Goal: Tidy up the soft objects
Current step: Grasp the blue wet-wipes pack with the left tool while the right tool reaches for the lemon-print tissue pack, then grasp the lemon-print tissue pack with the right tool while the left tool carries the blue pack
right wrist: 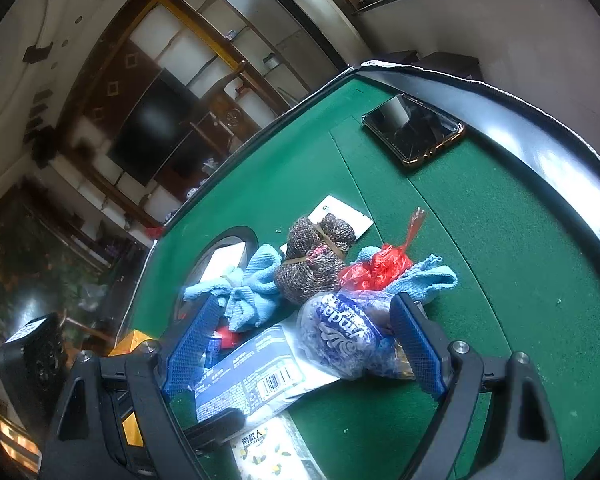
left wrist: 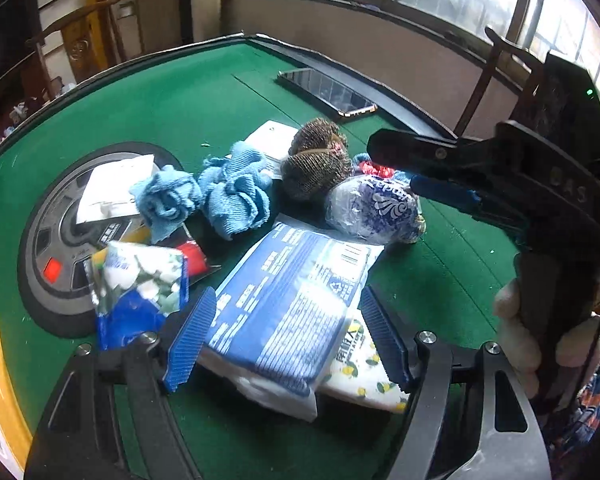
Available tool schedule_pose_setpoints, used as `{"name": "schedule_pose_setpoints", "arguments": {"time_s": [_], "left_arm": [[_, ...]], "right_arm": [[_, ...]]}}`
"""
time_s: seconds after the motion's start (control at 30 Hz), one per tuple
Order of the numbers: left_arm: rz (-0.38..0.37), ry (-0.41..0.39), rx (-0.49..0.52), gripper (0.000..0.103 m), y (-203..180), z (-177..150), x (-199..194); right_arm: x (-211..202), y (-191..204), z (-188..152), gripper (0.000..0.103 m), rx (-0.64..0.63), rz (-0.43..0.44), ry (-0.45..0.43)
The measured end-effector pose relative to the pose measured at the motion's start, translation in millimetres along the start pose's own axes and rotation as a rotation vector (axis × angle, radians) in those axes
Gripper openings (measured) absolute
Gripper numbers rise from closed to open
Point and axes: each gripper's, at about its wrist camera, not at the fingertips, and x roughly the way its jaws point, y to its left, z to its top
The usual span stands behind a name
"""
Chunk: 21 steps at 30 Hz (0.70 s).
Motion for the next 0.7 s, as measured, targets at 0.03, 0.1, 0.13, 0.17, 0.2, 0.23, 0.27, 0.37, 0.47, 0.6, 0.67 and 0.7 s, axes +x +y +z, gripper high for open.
{"name": "schedule_pose_setpoints", "arguments": {"time_s": [0.03,0.1,0.13,0.17,0.2,0.23,0.27,0.37,0.47,0.6,0.67,0.7], "left_arm": [[0.010,0.023,0.019,0.077,-2,3,9],[0.026,0.037,0.052,0.084,-7,6,19],[0.031,0.044,0.067,0.086,-10,7,24],[0.039,0.062,0.082,0.086,-13,6,29],[0.041,0.080,0.082,0.086,-14,3,33],[0.031,0.092,0.078,0.086,-14,0,36],[0.029,0.092,0.080,0.084,-14,-2,35],[0.002,0.088,0.043,0.063,-9,-6,26],[-0.043,0.062,-0.008,0.057,-2,-14,8],[-0.093,0.007,-0.100,0.050,13,-28,-20],[-0.107,-0.033,-0.140,0.045,19,-37,-39],[-0.113,-0.055,-0.159,0.043,23,-43,-50]], "right_arm": [[0,-1,0,0.084,0.000,0.000,0.000],[-1,-2,1,0.084,0.003,0.002,-0.001],[-1,-3,1,0.084,0.006,0.003,-0.002],[-2,-4,1,0.084,0.010,0.004,-0.003],[-2,-5,2,0.083,0.018,-0.008,-0.005],[-2,-8,2,0.083,0.029,-0.010,-0.006],[-1,-11,3,0.083,0.045,0.002,-0.003],[-3,-14,3,0.083,0.059,-0.005,-0.017],[-5,-14,4,0.083,0.063,-0.011,-0.027],[-3,-15,5,0.083,0.063,-0.026,-0.023],[-3,-16,5,0.083,0.058,-0.032,-0.025],[-3,-15,5,0.083,0.054,-0.032,-0.024]]}}
